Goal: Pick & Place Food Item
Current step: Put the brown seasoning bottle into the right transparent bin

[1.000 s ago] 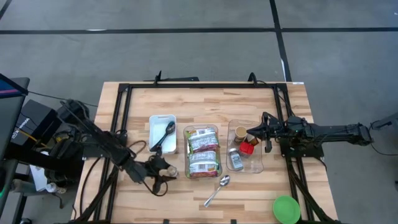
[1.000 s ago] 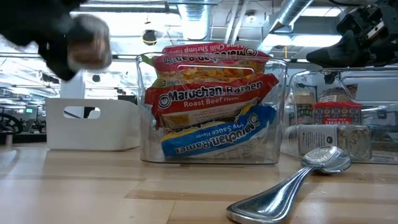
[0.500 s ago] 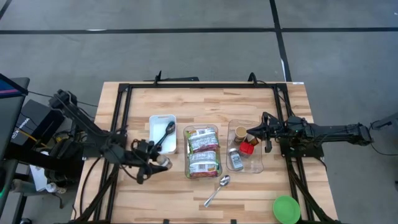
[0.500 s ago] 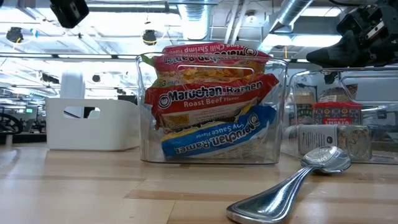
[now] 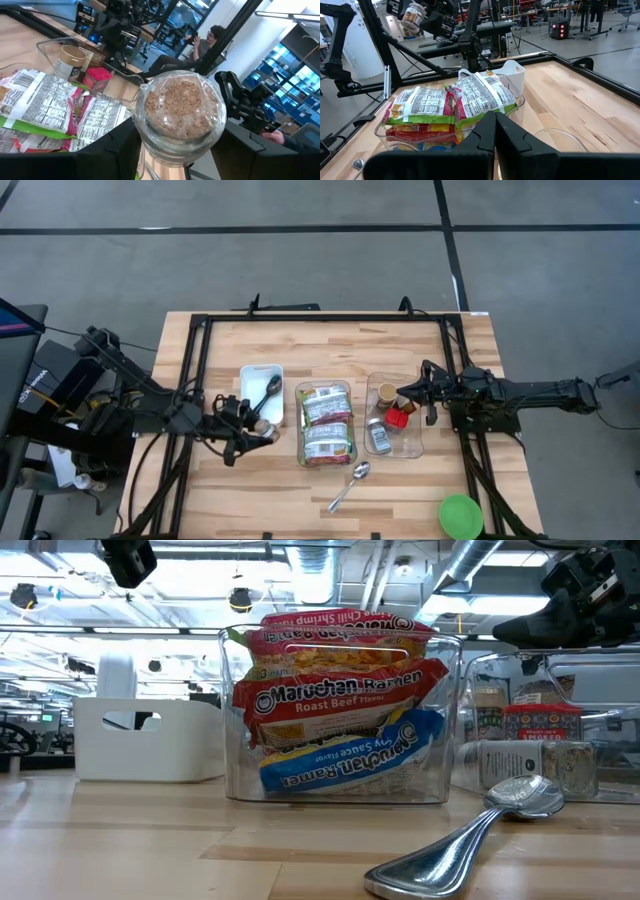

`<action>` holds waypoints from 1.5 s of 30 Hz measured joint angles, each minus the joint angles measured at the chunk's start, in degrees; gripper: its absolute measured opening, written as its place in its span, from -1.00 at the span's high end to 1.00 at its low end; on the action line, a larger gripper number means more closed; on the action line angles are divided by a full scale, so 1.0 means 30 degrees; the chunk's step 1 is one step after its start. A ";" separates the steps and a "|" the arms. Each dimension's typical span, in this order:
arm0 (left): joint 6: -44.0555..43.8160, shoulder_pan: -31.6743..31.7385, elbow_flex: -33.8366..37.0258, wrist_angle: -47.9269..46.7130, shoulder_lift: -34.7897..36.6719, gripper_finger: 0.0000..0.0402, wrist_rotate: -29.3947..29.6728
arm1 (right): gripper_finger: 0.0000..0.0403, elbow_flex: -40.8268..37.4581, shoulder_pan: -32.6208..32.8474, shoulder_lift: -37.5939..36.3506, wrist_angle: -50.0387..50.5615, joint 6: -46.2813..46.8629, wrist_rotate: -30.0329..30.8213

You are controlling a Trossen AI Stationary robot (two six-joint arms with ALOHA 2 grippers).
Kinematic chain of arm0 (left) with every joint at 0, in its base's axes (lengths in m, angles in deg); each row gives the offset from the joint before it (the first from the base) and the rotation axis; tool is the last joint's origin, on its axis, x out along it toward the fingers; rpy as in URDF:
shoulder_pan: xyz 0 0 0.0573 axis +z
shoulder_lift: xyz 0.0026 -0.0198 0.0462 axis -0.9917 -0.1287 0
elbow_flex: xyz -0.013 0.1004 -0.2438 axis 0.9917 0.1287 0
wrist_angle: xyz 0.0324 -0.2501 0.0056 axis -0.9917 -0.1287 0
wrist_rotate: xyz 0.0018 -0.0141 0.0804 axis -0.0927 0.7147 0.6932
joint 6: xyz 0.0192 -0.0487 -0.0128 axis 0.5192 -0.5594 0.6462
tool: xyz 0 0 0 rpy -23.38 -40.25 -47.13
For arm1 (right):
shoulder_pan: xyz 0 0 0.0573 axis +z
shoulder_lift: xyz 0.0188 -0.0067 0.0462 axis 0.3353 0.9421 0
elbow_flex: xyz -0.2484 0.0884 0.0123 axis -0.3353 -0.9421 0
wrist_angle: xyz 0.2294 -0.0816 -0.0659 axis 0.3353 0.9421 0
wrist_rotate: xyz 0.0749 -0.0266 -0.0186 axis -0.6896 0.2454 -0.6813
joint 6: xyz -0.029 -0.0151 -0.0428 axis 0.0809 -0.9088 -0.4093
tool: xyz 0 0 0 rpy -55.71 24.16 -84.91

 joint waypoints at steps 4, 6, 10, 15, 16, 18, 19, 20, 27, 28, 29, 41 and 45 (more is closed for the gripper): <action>0.0002 0.0650 0.0000 0.0115 -0.0001 0.05 -0.0737 | 1.00 0.0000 -0.0001 0.0000 0.0000 0.0000 0.0000; -0.0001 0.1020 -0.0088 0.0002 -0.0008 0.06 -0.1326 | 1.00 -0.0005 -0.0007 0.0000 0.0000 -0.0002 0.0000; 0.0129 0.1821 -0.0924 -0.0792 -0.0205 0.05 -0.2231 | 1.00 0.0000 -0.0155 0.0000 -0.0022 -0.0478 0.0087; 0.0978 0.3260 -0.2118 -0.2124 -0.0680 0.04 -0.3698 | 1.00 0.0000 -0.0277 0.0000 -0.0036 0.0299 0.0135; 0.1045 0.3562 -0.2379 -0.2429 -0.0773 0.05 -0.4075 | 1.00 -0.0004 -0.0277 0.0000 -0.0040 0.0302 0.0138; 0.1076 0.4235 -0.2867 -0.3009 -0.0992 0.06 -0.4816 | 1.00 0.0000 -0.0277 0.0000 -0.0054 0.0345 0.0138; 0.1076 0.4544 -0.3093 -0.3329 -0.1101 0.06 -0.5230 | 1.00 0.0000 -0.0277 0.0000 -0.0091 0.0354 0.0146; 0.1084 0.4830 -0.3349 -0.3757 -0.1206 0.06 -0.5544 | 1.00 0.0000 -0.0277 0.0000 -0.0260 0.0508 0.0146; 0.2213 0.6669 -0.5118 -0.6058 -0.2354 0.06 -0.7804 | 1.00 0.0000 -0.0270 0.0000 -0.3653 0.6307 0.0150; 0.2394 0.6978 -0.5352 -0.6253 -0.2576 0.06 -0.8266 | 1.00 0.0000 -0.0270 0.0000 -0.4260 0.7240 0.0199; 0.2602 0.7301 -0.5603 -0.6311 -0.2813 0.06 -0.8710 | 1.00 0.0000 -0.0270 0.0000 -0.4781 0.8033 0.0337; 0.4734 1.0669 -0.7190 -0.6992 -0.4710 0.05 -1.2372 | 1.00 0.0000 -0.0262 0.0000 -0.7212 1.6624 0.7463; 0.5395 1.1180 -0.7206 -0.6992 -0.5067 0.02 -1.2965 | 1.00 0.0000 -0.0262 0.0000 -0.7230 1.7955 0.8180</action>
